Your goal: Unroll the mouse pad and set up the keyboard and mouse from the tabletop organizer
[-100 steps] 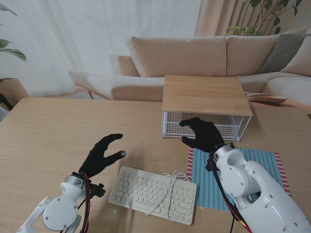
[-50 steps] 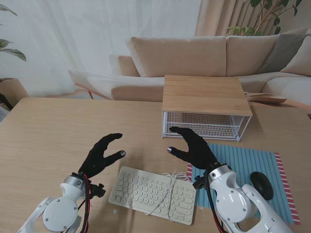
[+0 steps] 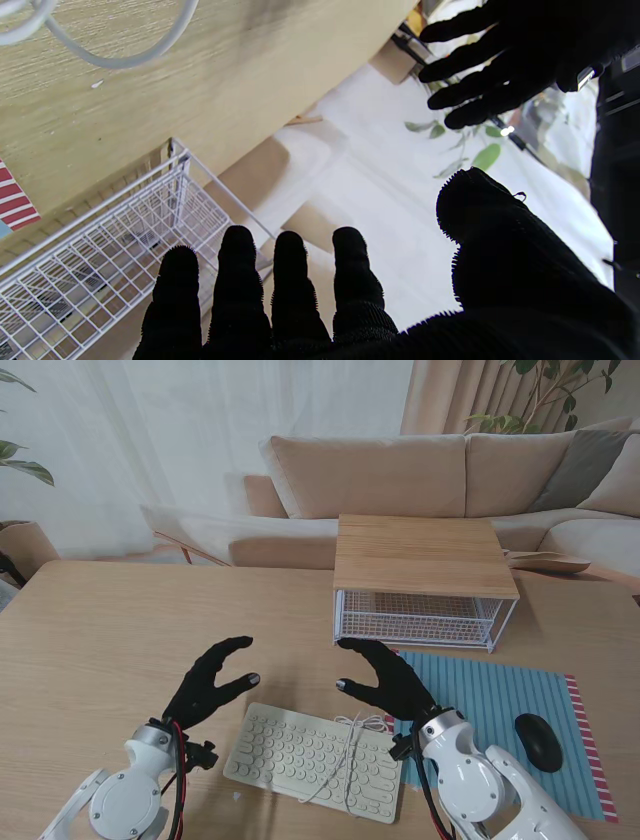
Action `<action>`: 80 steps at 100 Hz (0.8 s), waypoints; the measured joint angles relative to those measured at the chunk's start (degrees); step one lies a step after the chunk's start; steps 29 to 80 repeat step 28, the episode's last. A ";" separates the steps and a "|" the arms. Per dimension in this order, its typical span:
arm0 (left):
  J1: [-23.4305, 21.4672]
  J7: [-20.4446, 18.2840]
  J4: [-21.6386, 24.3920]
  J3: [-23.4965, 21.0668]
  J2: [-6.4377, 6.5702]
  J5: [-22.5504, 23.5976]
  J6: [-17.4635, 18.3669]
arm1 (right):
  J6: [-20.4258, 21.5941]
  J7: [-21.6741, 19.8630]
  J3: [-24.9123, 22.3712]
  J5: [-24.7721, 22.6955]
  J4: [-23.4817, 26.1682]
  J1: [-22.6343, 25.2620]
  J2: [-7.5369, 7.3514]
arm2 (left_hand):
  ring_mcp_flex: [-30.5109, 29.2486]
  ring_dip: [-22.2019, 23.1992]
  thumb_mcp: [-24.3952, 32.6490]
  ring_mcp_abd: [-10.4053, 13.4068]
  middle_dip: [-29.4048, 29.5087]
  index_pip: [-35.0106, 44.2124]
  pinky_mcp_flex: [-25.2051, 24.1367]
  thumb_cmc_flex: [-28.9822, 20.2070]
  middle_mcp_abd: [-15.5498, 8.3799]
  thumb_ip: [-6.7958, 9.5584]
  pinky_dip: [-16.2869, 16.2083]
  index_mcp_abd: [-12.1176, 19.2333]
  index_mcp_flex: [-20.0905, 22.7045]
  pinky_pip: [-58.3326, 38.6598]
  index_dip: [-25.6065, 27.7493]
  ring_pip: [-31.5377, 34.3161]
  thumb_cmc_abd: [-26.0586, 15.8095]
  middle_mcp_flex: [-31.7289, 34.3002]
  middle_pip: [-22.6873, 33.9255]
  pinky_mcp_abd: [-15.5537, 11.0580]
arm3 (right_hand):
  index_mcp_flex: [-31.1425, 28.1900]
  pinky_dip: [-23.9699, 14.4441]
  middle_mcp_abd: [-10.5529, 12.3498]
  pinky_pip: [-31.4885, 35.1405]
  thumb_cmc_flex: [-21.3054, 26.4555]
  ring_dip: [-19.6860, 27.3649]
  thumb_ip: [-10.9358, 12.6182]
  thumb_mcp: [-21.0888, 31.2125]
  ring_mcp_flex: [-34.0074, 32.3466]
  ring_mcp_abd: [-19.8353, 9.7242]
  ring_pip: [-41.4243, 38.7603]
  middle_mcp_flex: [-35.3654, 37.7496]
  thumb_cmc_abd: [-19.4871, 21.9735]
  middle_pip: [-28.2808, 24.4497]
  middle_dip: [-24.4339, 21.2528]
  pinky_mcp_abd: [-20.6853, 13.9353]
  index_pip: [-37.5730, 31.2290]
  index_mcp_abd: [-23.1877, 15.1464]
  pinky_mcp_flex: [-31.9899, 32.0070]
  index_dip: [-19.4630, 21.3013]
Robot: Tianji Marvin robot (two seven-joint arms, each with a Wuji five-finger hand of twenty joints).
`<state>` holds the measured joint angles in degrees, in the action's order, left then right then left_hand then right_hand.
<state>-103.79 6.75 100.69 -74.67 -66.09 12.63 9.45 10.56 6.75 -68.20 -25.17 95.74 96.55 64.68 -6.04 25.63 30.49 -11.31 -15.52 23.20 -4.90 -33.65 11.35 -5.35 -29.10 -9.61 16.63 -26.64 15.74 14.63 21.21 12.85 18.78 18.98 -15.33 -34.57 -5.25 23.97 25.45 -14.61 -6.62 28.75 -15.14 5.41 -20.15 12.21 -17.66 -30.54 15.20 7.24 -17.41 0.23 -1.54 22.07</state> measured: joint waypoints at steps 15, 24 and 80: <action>-0.14 -0.05 0.04 -0.10 0.00 -0.11 -0.07 | 0.08 -0.07 0.08 -0.39 -0.34 -0.36 0.01 | 0.01 -0.01 0.00 0.00 0.00 0.00 0.00 0.00 -0.12 0.00 0.00 0.00 0.00 0.00 0.00 -0.37 0.00 0.00 0.00 0.00 | -0.01 0.00 0.00 -0.10 -0.01 0.00 0.00 0.00 0.00 0.00 0.00 0.00 0.00 0.00 0.00 0.00 -0.01 -0.01 0.00 -0.01; -0.15 -0.08 0.04 -0.10 0.00 -0.23 -0.17 | 0.10 -0.03 0.06 -0.71 -0.53 -0.43 0.00 | 0.01 -0.01 0.00 0.00 0.00 0.00 0.00 0.00 -0.26 0.00 0.00 0.00 0.00 0.00 0.00 -0.38 0.00 0.00 0.00 0.00 | -0.02 0.00 0.00 -0.57 -0.01 0.00 0.00 0.00 0.00 0.00 0.00 0.01 0.00 0.00 0.00 0.00 -0.02 -0.01 -0.01 -0.01; -0.14 -0.11 0.05 -0.09 0.00 -0.31 -0.21 | 0.09 -0.01 0.06 -0.72 -0.53 -0.43 0.00 | 0.01 -0.01 0.00 0.00 0.00 0.00 0.00 0.00 -0.27 0.00 0.00 0.00 0.00 0.00 0.00 -0.38 0.00 0.00 0.00 0.00 | -0.03 0.00 0.00 -0.59 -0.01 0.00 0.00 0.00 0.00 0.00 0.00 0.01 0.00 0.00 0.00 0.00 -0.04 -0.01 -0.01 -0.02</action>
